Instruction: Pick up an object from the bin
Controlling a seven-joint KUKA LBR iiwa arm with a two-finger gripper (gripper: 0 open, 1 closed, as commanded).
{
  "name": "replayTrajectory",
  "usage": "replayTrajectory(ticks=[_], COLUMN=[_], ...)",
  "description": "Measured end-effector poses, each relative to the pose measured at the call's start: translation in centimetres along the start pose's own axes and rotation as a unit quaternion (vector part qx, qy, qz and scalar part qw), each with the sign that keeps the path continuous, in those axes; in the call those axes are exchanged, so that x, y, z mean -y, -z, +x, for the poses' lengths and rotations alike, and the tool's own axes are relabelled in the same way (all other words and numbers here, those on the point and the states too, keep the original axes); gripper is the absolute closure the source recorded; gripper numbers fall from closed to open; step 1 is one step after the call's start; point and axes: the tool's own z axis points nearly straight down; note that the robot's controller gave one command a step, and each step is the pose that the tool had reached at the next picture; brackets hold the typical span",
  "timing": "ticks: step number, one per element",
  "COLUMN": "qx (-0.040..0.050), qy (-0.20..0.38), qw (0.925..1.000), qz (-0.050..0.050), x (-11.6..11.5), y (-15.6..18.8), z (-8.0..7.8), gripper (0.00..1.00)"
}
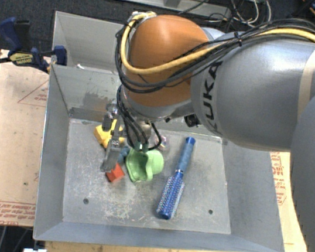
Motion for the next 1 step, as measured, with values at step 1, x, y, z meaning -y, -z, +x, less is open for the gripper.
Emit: replayTrajectory(ticks=[1], qx=[-0.0034], qy=[-0.112], qw=[0.9937], qz=[0.002], x=[6.5], y=[-10.15], z=[1.59], gripper=[0.0])
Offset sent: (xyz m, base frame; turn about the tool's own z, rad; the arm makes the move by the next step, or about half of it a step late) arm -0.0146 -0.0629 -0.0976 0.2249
